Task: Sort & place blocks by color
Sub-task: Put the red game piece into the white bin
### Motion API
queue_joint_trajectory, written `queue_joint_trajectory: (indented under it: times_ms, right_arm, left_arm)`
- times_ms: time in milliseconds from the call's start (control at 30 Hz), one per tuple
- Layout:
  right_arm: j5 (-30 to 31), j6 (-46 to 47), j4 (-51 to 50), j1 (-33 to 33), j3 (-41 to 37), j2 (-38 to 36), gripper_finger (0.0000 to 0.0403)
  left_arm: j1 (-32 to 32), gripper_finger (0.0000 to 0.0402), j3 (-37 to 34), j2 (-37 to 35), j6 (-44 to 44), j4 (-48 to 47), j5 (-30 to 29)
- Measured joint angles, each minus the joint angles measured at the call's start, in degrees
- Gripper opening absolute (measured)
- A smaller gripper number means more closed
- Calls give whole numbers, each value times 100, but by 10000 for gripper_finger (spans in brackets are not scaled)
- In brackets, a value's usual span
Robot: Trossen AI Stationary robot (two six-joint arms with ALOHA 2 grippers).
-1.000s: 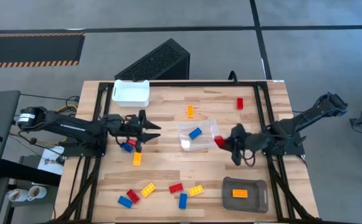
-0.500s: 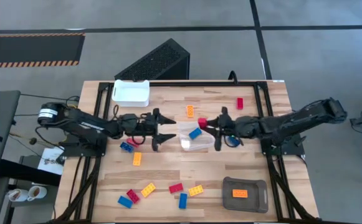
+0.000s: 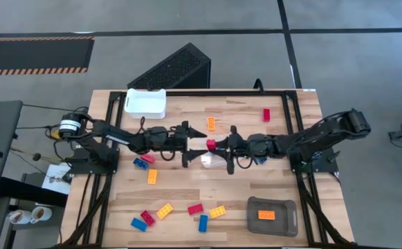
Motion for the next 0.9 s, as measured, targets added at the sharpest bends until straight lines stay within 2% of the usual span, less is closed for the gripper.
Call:
queue_joint_trajectory:
  times_ms: [133,367,467,533,633,833,900]
  right_arm:
    - [-119,34,183,-1,-2,185,107]
    - [-308,59,173,3,259,495,97]
    - [-506,57,194,3,375,609,104]
    - [-523,56,107,3,395,664,110]
    - [-523,57,117,5,427,670,115]
    - [-472,127,65,-5,437,664,120]
    - [-499,186,16,-47,437,666,129]
  left_arm:
    - [-26,316,144,29,-32,29,335]
    - [-128,316,154,26,25,256,316]
    - [-127,303,154,26,-12,332,295]
    - [-125,280,154,26,7,322,285]
    - [-128,224,154,26,96,251,287]
    - [-133,57,149,26,331,202,332]
    - [-133,59,148,26,301,182,316]
